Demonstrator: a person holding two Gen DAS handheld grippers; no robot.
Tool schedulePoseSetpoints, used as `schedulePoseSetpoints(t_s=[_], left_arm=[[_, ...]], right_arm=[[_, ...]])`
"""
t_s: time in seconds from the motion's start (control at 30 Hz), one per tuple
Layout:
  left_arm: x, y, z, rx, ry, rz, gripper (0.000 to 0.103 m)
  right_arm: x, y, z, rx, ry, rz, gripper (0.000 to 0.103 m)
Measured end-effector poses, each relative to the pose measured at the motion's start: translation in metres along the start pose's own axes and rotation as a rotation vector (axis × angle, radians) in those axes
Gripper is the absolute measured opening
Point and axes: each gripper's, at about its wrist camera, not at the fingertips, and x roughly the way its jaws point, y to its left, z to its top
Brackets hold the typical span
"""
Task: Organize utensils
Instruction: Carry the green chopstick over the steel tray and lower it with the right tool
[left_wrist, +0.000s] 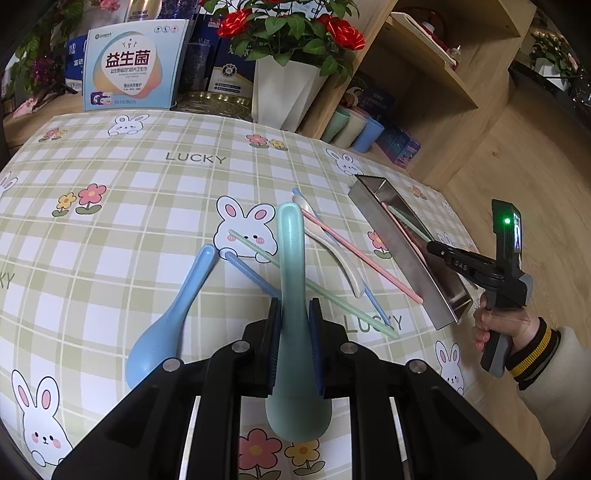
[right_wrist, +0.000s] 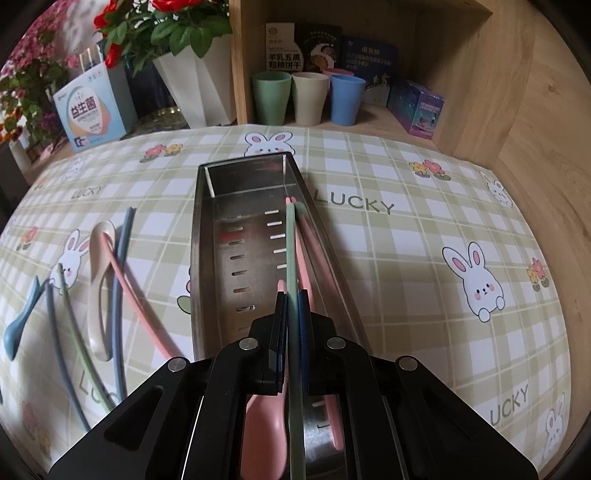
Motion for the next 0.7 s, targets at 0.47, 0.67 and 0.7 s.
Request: schedulePoseSetpoints(t_s=[0.47,0.67,0.7], left_arm=[[0.006,-0.003,-0.001,0.009,0.022,-0.001,0.015],[0.006,-0.006,-0.001,0.015,0.024,-0.002,0.015],[0.006,-0.006,-0.002,0.015,0.024,-0.002,0.015]], right_arm=[[-0.007,0.001,0.000,0.012,-0.013,-0.042,0.010],[-0.015,-0.007,0.009,0.020,-0.040,-0.017,0.011],[-0.013,-0.010,0.011,0.037,-0.033,0.002,0.011]])
